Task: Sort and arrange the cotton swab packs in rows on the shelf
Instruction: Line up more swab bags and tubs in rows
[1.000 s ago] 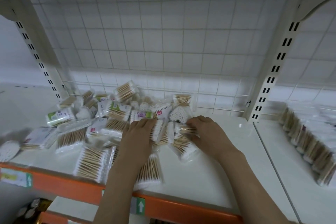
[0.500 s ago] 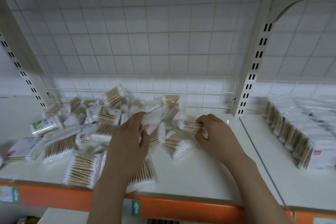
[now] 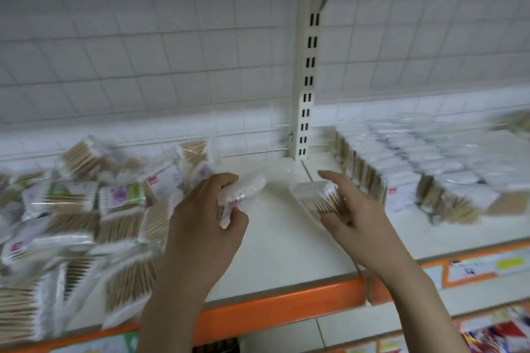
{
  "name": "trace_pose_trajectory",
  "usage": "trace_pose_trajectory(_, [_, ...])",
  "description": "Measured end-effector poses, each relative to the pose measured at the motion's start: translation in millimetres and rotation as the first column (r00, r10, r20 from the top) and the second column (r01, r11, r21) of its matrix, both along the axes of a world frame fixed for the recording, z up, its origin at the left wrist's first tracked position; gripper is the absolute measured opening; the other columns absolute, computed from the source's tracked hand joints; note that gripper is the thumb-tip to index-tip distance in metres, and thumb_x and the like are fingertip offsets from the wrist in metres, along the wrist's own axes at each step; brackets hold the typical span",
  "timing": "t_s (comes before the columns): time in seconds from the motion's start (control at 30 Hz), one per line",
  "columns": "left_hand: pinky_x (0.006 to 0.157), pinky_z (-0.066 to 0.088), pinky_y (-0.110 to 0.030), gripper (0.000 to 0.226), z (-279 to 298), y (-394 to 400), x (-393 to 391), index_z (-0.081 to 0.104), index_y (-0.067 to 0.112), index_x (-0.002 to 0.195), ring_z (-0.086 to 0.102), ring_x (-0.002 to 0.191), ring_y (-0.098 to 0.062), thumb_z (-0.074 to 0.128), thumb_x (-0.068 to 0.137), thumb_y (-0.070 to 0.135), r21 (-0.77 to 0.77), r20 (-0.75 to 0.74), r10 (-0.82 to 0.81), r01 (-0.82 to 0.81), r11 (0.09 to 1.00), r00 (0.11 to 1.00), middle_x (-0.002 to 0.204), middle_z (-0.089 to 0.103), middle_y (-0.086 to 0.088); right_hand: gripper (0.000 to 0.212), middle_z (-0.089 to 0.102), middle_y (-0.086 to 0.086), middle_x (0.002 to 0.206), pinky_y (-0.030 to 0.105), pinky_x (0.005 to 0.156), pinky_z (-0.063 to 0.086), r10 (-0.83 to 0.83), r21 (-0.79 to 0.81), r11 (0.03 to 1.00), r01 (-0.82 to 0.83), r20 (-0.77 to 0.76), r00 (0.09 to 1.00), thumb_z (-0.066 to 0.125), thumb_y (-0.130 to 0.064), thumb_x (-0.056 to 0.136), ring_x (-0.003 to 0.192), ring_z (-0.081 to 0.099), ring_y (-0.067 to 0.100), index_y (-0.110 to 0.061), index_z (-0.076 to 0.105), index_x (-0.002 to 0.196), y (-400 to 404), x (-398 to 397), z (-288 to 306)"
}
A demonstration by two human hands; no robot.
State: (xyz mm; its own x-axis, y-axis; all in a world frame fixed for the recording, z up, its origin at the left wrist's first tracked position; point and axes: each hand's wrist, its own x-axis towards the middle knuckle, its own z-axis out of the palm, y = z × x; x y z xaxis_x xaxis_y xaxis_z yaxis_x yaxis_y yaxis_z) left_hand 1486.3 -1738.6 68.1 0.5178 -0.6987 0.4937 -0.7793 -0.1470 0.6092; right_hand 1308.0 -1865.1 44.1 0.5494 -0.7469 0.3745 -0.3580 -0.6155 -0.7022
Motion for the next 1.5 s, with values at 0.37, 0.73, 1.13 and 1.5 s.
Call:
trace_pose_trajectory(0.37, [0.067,0.037,0.0,0.033,-8,-45,-39,0.058,0.025,0.101,0.05,0.09,0.008,0.065,0.073,0.009,-0.008,-0.027,-0.117,0.117,0.993,0.993,0.085,0.056,0.022,0.039,0.053,-0.015,0.094,0.006,0.068,0.037,0.02,0.015,1.0,-0.019,-0.085,0.996,0.058,-0.003,0.079,0.086,0.049,-0.007,-0.032,0.047,0.102,-21,-50,3])
trace_pose_trajectory(0.73, [0.062,0.041,-0.009,0.039,-7,-75,-68,0.051,0.035,0.11,0.057,0.081,0.001,0.064,0.078,0.017,0.021,-0.051,-0.116,0.117,0.993,0.992,0.09,0.056,0.022,0.022,0.063,-0.018,0.088,0.014,0.073,0.041,-0.003,-0.053,0.999,-0.003,-0.123,0.992,0.068,-0.014,0.079,0.084,0.055,-0.001,-0.023,0.057,0.095,-48,-90,40])
trace_pose_trajectory(1.13, [0.075,0.053,-0.026,0.024,-12,-83,-86,0.06,0.019,0.107,0.06,0.083,-0.01,0.065,0.084,0.011,0.084,-0.01,-0.136,0.136,0.987,0.991,0.091,0.053,0.02,0.024,0.068,-0.006,0.102,0.022,0.084,0.043,0.036,-0.156,0.982,-0.106,-0.397,0.917,0.062,-0.008,0.084,0.097,0.06,0.014,-0.018,0.069,0.105,-84,-104,33])
trace_pose_trajectory(1.5, [0.075,0.05,-0.018,0.027,-14,-74,-95,0.063,0.018,0.107,0.06,0.083,-0.007,0.066,0.082,0.01,0.124,-0.022,-0.08,0.082,0.989,0.997,0.094,0.061,0.011,0.038,0.063,-0.007,0.099,0.03,0.079,0.026,-0.064,-0.292,0.953,-0.079,-0.449,0.891,0.072,-0.01,0.075,0.1,0.05,0.022,-0.032,0.069,0.106,-95,-108,20])
